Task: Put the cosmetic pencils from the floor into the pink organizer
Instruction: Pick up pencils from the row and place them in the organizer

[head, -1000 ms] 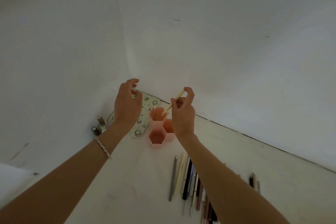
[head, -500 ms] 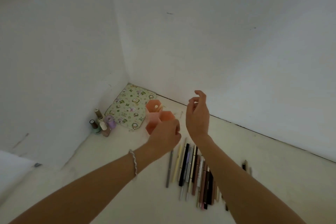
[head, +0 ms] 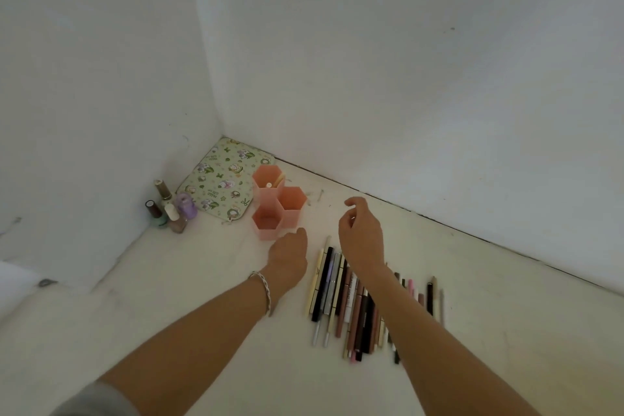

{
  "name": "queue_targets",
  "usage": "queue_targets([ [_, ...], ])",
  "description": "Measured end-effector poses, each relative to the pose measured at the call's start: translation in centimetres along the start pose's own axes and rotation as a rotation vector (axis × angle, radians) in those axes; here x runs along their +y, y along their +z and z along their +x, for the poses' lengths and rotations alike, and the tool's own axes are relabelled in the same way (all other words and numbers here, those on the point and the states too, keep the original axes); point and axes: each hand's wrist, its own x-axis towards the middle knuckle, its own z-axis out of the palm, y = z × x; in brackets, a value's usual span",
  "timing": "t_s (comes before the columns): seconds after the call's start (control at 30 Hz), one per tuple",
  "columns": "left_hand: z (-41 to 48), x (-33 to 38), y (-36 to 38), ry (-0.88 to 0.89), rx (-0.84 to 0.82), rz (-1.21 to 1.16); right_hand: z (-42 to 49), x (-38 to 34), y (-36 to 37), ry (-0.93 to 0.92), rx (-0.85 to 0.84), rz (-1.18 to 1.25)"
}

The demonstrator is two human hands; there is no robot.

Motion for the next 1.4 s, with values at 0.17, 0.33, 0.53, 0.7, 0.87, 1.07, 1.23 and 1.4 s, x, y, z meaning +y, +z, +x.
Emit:
queue_targets([
  [0.17,-0.3,1.0,-5.7,0.096,0.252,-0.424,-1.0,1.1,1.9,0.194,-0.337,-0.317],
  [0.33,-0.4,0.9,-9.1,0.138,0.425,-0.689,-2.8,1.3,4.1,0.186,-0.400,-0.384],
  [0.53,-0.4,-1.1,-8.9,0.145,0.524,-0.745,-3.1,0.2,5.2,0.048,-0.386,-0.604],
  [0.7,-0.8,-1.4,-10.6,0.166,0.685,-0.845,-2.7,-1.0,5.5,0.188,-0.338,-0.364],
  [0.87,0.6,-3.0,-14.7,0.146,0.919,-0.886,1.3,-2.9,2.1,0.180,0.004,-0.038],
  [1.07,2.8,-4.2,-16.4,0.090,1.025,-0.860,3.8,-4.6,-0.6,-0.028,0.271,0.325],
  [1.23,3.3,-5.6,-13.5,0.050,0.846,-0.551,4.0,-6.3,-0.8,-0.141,0.306,0.442],
  [1.4,2.6,-7.6,-12.7,0.042,0.715,-0.432,4.3,-9.6,0.5,-0.241,0.296,0.556],
])
